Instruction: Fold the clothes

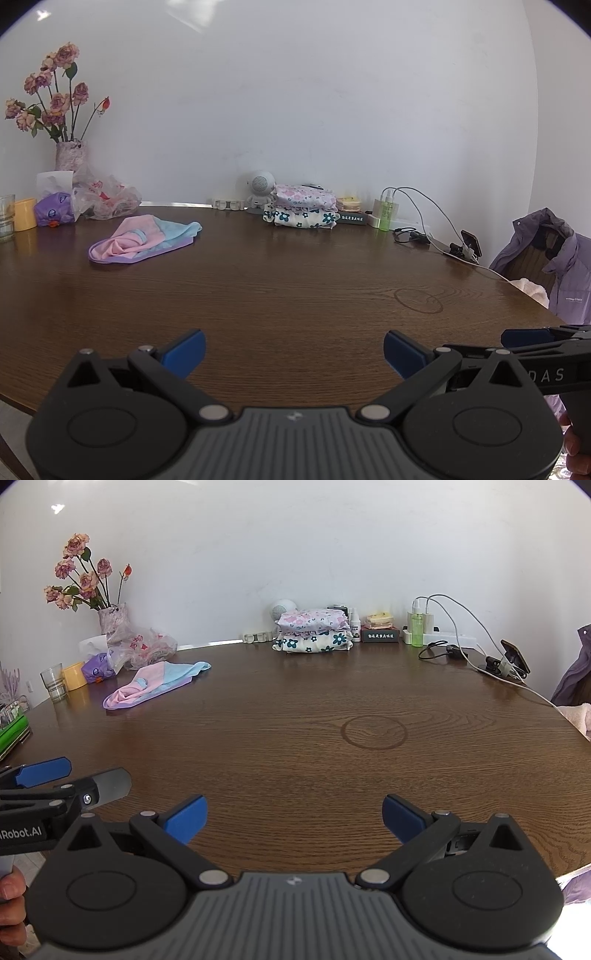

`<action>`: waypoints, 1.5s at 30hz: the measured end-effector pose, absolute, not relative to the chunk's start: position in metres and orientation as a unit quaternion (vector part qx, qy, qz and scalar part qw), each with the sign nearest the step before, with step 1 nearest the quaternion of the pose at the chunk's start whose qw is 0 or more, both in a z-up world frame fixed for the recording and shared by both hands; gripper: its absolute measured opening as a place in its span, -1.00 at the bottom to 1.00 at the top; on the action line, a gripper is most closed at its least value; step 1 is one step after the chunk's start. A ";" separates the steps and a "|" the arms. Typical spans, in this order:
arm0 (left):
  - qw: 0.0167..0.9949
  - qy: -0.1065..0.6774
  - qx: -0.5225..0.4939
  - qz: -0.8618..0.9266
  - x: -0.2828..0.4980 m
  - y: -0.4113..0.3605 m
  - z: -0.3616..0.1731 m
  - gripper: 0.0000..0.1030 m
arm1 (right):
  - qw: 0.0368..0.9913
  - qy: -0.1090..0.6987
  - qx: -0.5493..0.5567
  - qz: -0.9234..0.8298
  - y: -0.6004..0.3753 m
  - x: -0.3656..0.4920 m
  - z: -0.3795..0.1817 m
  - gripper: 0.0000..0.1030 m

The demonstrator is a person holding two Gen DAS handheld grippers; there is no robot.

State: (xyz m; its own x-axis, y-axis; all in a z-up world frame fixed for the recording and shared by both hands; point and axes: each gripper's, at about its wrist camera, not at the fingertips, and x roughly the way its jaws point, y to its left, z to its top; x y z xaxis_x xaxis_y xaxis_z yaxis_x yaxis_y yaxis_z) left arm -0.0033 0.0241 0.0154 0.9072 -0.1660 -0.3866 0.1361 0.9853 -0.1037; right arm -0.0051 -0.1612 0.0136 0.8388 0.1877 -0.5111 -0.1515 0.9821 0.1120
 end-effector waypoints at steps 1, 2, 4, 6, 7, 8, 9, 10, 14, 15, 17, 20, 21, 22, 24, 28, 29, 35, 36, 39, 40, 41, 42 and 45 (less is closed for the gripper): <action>0.976 0.201 -0.037 -0.077 -0.003 0.024 0.015 1.00 | 0.958 0.270 0.034 0.089 -0.161 -0.005 0.014 0.99; 0.976 0.201 -0.038 -0.077 -0.003 0.024 0.016 1.00 | 0.958 0.270 0.034 0.089 -0.161 -0.005 0.014 0.99; 0.976 0.200 -0.038 -0.077 -0.004 0.024 0.016 1.00 | 0.958 0.270 0.034 0.088 -0.161 -0.006 0.014 0.99; 0.976 0.200 -0.038 -0.078 -0.005 0.023 0.016 1.00 | 0.958 0.270 0.034 0.088 -0.162 -0.005 0.014 0.99; 0.976 0.200 -0.038 -0.078 -0.005 0.023 0.016 1.00 | 0.958 0.270 0.034 0.088 -0.161 -0.005 0.014 0.99; 0.976 0.200 -0.038 -0.079 -0.005 0.024 0.016 1.00 | 0.958 0.270 0.034 0.088 -0.161 -0.005 0.014 0.99; 0.976 0.199 -0.039 -0.078 -0.005 0.024 0.016 1.00 | 0.958 0.270 0.034 0.089 -0.161 -0.005 0.014 0.99; 0.976 0.198 -0.039 -0.078 -0.005 0.024 0.016 1.00 | 0.958 0.270 0.034 0.089 -0.161 -0.005 0.014 0.99; 0.976 0.199 -0.041 -0.075 -0.005 0.025 0.016 1.00 | 0.958 0.271 0.034 0.090 -0.161 -0.005 0.015 0.99; 0.976 0.199 -0.041 -0.075 -0.005 0.025 0.016 1.00 | 0.958 0.271 0.033 0.091 -0.161 -0.005 0.015 0.99; 0.976 0.199 -0.041 -0.076 -0.005 0.025 0.017 1.00 | 0.958 0.270 0.033 0.091 -0.161 -0.006 0.015 0.99; 0.977 0.197 -0.039 -0.077 -0.006 0.025 0.017 1.00 | 0.958 0.270 0.034 0.091 -0.161 -0.006 0.015 0.99; 0.977 0.197 -0.039 -0.078 -0.006 0.025 0.017 1.00 | 0.958 0.269 0.034 0.091 -0.161 -0.006 0.016 0.99; 0.977 0.197 -0.039 -0.078 -0.006 0.024 0.017 1.00 | 0.958 0.269 0.034 0.091 -0.161 -0.007 0.016 0.99; 0.976 0.197 -0.039 -0.077 -0.006 0.024 0.017 1.00 | 0.959 0.268 0.033 0.091 -0.160 -0.007 0.016 0.99; 0.976 0.197 -0.039 -0.077 -0.007 0.024 0.017 1.00 | 0.958 0.269 0.034 0.091 -0.160 -0.007 0.016 0.99; 0.976 0.198 -0.039 -0.077 -0.007 0.024 0.016 1.00 | 0.958 0.269 0.034 0.091 -0.160 -0.007 0.016 0.99; 0.976 0.198 -0.039 -0.076 -0.007 0.024 0.017 1.00 | 0.958 0.269 0.034 0.092 -0.160 -0.008 0.016 0.99; 0.976 0.198 -0.039 -0.077 -0.007 0.024 0.017 1.00 | 0.958 0.269 0.034 0.092 -0.160 -0.008 0.016 0.99; 0.976 0.198 -0.038 -0.077 -0.007 0.024 0.017 1.00 | 0.958 0.269 0.035 0.091 -0.160 -0.008 0.016 0.99; 0.976 0.198 -0.038 -0.077 -0.007 0.024 0.016 1.00 | 0.958 0.270 0.035 0.091 -0.160 -0.008 0.016 0.99; 0.977 0.198 -0.037 -0.077 -0.007 0.023 0.016 1.00 | 0.958 0.270 0.035 0.091 -0.160 -0.008 0.016 0.99; 0.977 0.198 -0.037 -0.076 -0.007 0.023 0.016 1.00 | 0.958 0.270 0.035 0.091 -0.160 -0.009 0.016 0.99; 0.976 0.200 -0.036 -0.074 -0.006 0.024 0.016 1.00 | 0.958 0.271 0.035 0.091 -0.159 -0.009 0.016 0.99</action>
